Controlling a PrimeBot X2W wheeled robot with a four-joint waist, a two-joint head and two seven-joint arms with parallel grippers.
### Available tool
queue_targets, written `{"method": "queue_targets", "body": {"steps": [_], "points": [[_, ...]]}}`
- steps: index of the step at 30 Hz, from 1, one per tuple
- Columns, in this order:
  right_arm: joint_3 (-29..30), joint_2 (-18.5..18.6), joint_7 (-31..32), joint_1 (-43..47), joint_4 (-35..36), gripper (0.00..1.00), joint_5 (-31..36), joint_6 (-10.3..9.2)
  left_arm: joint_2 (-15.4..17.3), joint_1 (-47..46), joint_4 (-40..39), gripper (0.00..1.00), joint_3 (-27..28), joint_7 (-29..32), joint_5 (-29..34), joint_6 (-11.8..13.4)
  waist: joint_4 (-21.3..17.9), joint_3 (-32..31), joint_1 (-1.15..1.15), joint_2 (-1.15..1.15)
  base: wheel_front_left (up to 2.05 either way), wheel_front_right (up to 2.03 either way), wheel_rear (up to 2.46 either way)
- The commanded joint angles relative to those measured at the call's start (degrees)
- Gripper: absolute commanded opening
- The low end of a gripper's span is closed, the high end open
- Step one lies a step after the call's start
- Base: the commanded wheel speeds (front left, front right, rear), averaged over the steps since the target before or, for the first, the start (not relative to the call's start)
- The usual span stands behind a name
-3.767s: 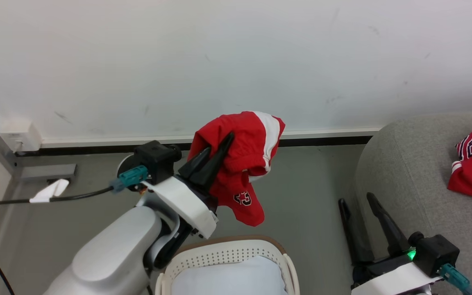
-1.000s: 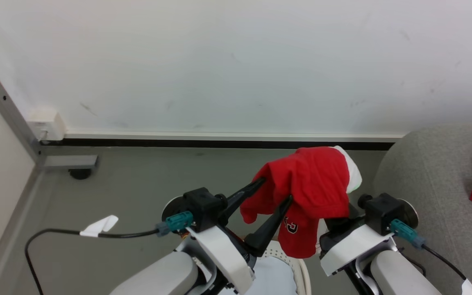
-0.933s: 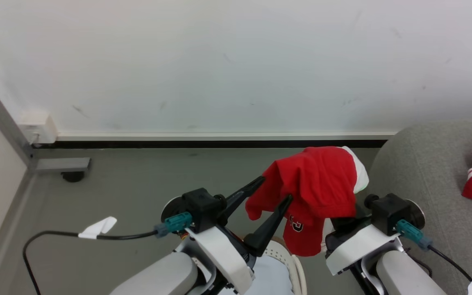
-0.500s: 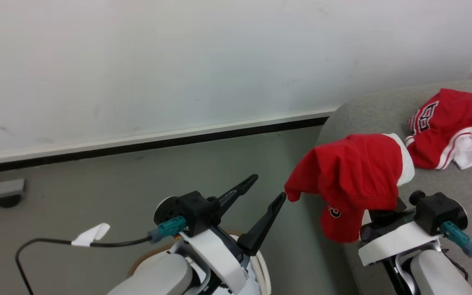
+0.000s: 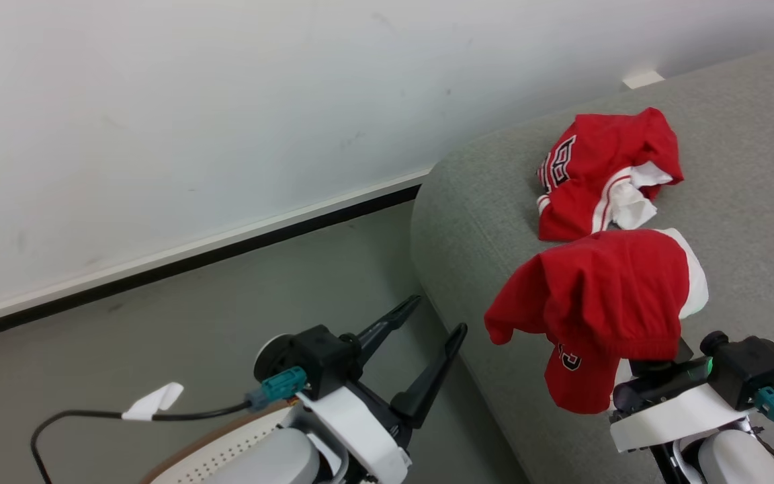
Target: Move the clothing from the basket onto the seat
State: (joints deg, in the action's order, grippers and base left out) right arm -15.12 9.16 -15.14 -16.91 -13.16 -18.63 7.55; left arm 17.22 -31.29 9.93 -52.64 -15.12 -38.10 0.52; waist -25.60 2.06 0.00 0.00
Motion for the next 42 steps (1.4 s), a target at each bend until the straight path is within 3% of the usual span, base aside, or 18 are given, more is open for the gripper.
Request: {"method": "queue_targets", "body": {"steps": [1,10,22,34,42], "points": [[0.31,0.44,0.01,0.94,0.33,0.00,-0.10,-0.13,0.11,0.92,-0.08,1.00,0.21,0.00,0.92,-0.19,-1.71,0.08,0.00,0.00,0.00,0.00,0.00],[1.93,0.91,0.01,2.35,2.30,0.00,0.01,-0.13,-0.38,1.51,0.29,1.00,1.56,-0.02,3.93,-1.02,-3.02,1.33,0.00,0.00,0.00,0.00,0.00],[8.37,4.98,0.01,-4.63,1.98,0.00,-0.87,-0.13,1.52,-0.86,-0.43,1.00,2.25,0.27,5.40,-2.34,0.77,8.62,0.00,0.00,0.00,0.00,0.00],[14.86,13.56,3.49,-18.64,-12.24,0.00,-4.17,-0.13,7.35,-2.94,-4.93,1.00,3.91,2.27,5.90,-2.53,4.64,19.83,0.00,0.00,0.00,0.00,0.00],[17.12,16.31,7.96,-28.08,-23.40,0.00,-2.64,-0.13,10.86,-3.65,-8.99,1.00,5.43,3.97,5.44,-1.71,6.65,26.47,0.00,0.00,0.00,0.00,0.00]]}}
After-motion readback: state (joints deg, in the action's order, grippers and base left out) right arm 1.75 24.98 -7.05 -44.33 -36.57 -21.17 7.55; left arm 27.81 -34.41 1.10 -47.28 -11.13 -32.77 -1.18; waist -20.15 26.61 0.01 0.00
